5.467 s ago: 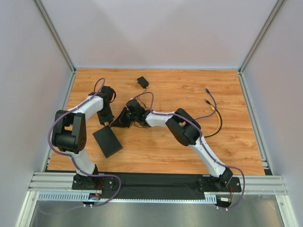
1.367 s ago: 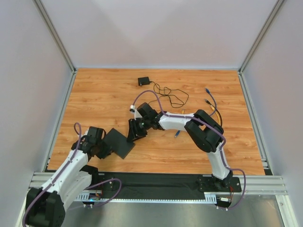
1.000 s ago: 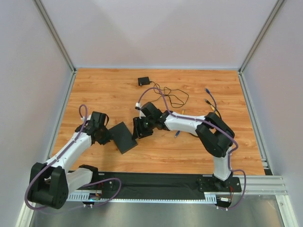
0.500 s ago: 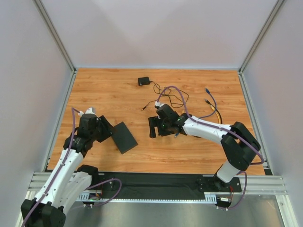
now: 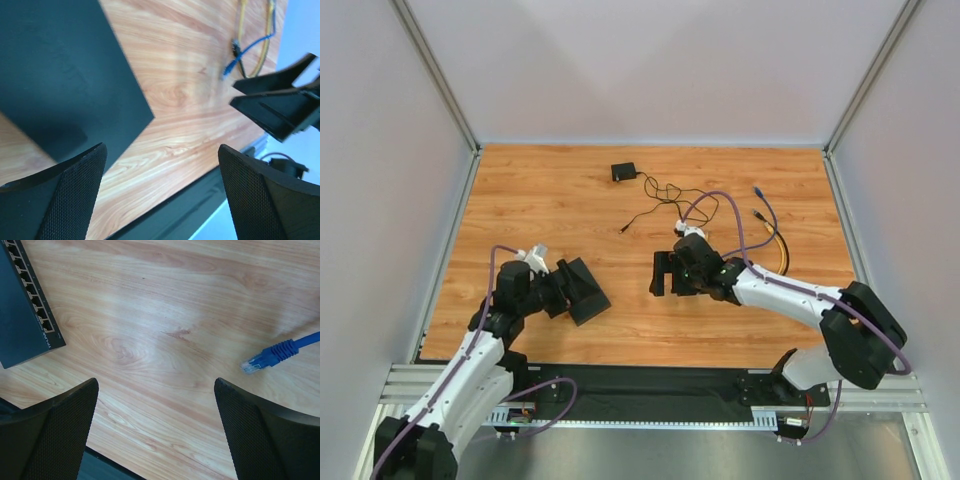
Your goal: Pull the plug from the switch port
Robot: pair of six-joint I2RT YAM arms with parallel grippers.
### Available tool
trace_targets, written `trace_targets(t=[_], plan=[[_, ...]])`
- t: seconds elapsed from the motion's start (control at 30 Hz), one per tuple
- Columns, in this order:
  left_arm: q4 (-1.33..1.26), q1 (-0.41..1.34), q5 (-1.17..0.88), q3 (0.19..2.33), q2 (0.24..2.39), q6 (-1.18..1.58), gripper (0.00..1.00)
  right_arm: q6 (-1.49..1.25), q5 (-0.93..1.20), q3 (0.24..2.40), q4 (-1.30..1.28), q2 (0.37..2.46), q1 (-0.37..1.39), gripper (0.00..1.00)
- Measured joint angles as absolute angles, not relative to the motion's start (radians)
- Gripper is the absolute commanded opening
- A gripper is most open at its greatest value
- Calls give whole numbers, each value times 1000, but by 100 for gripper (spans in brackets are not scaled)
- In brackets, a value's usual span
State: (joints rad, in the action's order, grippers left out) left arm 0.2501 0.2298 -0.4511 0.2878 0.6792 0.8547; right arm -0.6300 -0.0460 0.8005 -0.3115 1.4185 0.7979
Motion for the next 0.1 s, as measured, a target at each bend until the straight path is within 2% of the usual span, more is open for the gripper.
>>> trace_targets(t=[0.1], plan=[[193,241,-496,285,682,863,100,-649,4,761,-245,1420,786,100]])
